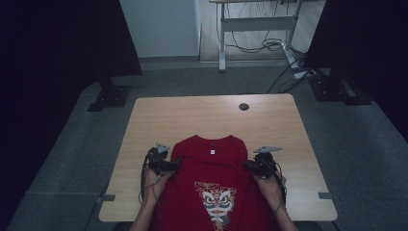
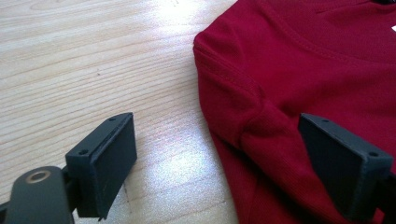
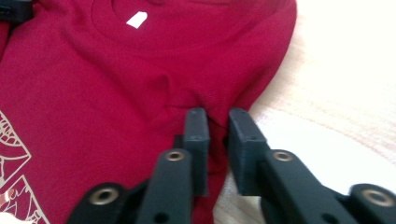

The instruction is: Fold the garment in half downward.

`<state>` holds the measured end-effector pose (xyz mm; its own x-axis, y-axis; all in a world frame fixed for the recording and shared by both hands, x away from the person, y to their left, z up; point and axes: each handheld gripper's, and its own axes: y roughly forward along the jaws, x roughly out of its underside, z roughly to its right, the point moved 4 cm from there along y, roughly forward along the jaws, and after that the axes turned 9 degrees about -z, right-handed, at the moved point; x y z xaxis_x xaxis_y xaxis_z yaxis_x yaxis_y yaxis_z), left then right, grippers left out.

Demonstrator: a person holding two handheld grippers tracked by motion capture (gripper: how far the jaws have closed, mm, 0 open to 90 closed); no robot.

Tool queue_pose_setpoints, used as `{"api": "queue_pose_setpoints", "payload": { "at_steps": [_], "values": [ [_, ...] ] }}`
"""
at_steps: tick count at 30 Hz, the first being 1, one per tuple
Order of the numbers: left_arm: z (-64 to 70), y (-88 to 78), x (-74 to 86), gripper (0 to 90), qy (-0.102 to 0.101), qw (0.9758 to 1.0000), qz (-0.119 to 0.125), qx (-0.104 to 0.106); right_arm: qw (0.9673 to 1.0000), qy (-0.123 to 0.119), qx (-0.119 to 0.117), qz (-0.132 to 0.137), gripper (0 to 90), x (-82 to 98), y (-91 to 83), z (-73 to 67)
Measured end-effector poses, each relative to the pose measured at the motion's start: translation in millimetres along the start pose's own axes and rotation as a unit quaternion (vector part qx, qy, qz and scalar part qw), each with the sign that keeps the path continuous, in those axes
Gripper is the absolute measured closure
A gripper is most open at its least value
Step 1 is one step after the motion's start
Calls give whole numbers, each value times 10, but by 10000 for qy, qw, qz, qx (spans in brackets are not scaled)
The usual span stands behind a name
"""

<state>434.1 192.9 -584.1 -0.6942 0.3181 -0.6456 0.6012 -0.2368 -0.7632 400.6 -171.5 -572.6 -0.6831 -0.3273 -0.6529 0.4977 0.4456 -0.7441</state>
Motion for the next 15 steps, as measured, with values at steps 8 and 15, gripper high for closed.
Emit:
{"api": "queue_pose_setpoints", "payload": {
  "at_steps": [8, 15],
  "values": [
    [-1, 0, 0, 136, 3, 10000, -3, 0, 9917, -852, 929, 264, 806, -235, -208, -254],
    [0, 0, 0, 135, 2, 10000, -1, 1, 9967, -730, 299, 207, 844, -347, -117, -355]
  ]
}}
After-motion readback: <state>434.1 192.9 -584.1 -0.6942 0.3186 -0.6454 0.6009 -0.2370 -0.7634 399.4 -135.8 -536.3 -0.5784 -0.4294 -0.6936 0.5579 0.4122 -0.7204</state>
